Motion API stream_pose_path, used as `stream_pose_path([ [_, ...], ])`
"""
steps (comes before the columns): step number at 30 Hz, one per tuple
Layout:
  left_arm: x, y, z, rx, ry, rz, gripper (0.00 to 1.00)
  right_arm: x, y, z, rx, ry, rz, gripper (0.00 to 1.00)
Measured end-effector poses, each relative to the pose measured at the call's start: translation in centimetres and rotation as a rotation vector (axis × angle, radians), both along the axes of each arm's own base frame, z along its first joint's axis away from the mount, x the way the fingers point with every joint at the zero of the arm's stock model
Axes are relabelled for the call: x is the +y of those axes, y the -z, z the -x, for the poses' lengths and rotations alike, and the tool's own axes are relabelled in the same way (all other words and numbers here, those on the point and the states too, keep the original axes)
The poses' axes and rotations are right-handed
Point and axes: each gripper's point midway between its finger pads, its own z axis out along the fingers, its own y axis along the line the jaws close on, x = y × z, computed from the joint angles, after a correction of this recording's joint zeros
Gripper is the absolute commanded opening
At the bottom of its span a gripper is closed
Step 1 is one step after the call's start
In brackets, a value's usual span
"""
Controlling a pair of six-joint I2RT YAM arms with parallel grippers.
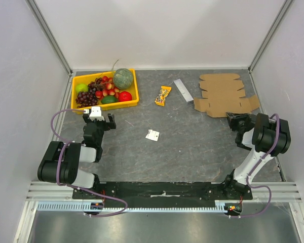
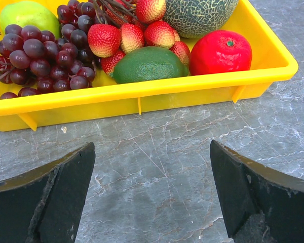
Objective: Fold the paper box
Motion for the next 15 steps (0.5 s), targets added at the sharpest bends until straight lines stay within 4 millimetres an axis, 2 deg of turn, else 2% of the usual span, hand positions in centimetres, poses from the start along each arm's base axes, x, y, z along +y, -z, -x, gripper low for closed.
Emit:
stream_pose_path([
  [7, 0.0, 0.0, 0.0, 0.0, 0.0, 0.0, 1.0, 0.7, 0.7, 0.1, -0.011, -0.023, -0.012, 0.0],
  [12, 0.1, 0.0, 0.0, 0.0, -0.005, -0.001, 1.0, 0.9, 0.5, 0.4, -0.008, -0.029, -0.013, 0.0],
  [15, 0.4, -0.4, 0.1, -0.008, -0.034, -0.004, 1.0, 1.2, -0.4, 1.2, 0.003, -0.035, 0.002, 0.0],
])
